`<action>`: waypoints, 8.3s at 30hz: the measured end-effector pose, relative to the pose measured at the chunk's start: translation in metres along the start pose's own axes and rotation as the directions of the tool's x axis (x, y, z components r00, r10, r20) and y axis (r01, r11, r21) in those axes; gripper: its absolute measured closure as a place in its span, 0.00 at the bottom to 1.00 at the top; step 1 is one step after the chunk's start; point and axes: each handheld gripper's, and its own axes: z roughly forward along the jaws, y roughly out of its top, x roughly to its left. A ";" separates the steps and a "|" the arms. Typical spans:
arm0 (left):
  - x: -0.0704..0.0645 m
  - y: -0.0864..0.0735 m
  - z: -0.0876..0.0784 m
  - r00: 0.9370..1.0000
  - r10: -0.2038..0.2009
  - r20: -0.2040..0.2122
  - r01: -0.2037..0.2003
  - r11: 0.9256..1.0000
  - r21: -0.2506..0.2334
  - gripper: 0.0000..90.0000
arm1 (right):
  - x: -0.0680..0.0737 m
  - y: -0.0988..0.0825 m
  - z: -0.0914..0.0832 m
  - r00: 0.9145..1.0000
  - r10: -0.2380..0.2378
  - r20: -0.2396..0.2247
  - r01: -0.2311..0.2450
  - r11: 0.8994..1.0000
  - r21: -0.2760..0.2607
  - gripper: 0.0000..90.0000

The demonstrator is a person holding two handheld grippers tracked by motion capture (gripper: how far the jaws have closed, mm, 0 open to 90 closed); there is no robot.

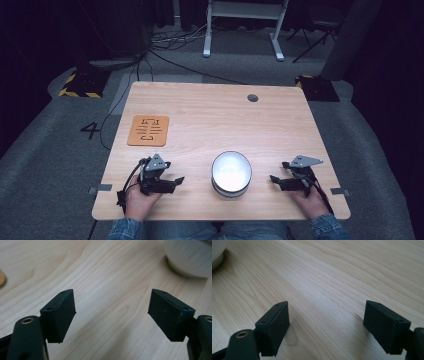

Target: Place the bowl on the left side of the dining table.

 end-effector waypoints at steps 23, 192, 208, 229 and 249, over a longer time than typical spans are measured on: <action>-0.027 0.025 -0.033 1.000 -0.003 -0.025 -0.004 0.960 -0.279 0.23 | 0.001 0.000 0.000 1.000 0.006 -0.002 -0.006 1.000 -0.001 0.23; 0.041 0.214 -0.006 0.978 -0.110 -0.175 0.144 0.969 0.199 0.91 | 0.002 0.001 0.001 1.000 0.016 0.013 -0.016 1.000 -0.002 0.22; 0.087 0.215 -0.006 0.955 -0.212 -0.209 0.251 0.951 0.182 0.91 | 0.002 0.001 0.001 1.000 0.016 0.013 -0.016 1.000 -0.002 0.22; 0.140 0.193 -0.019 0.888 -0.360 -0.288 0.409 0.903 0.133 0.91 | 0.002 0.001 0.001 1.000 0.016 0.013 -0.016 1.000 -0.002 0.22; 0.187 0.144 -0.031 0.792 -0.505 -0.343 0.560 0.825 0.078 0.91 | 0.002 0.001 0.001 1.000 0.016 0.013 -0.016 1.000 -0.002 0.22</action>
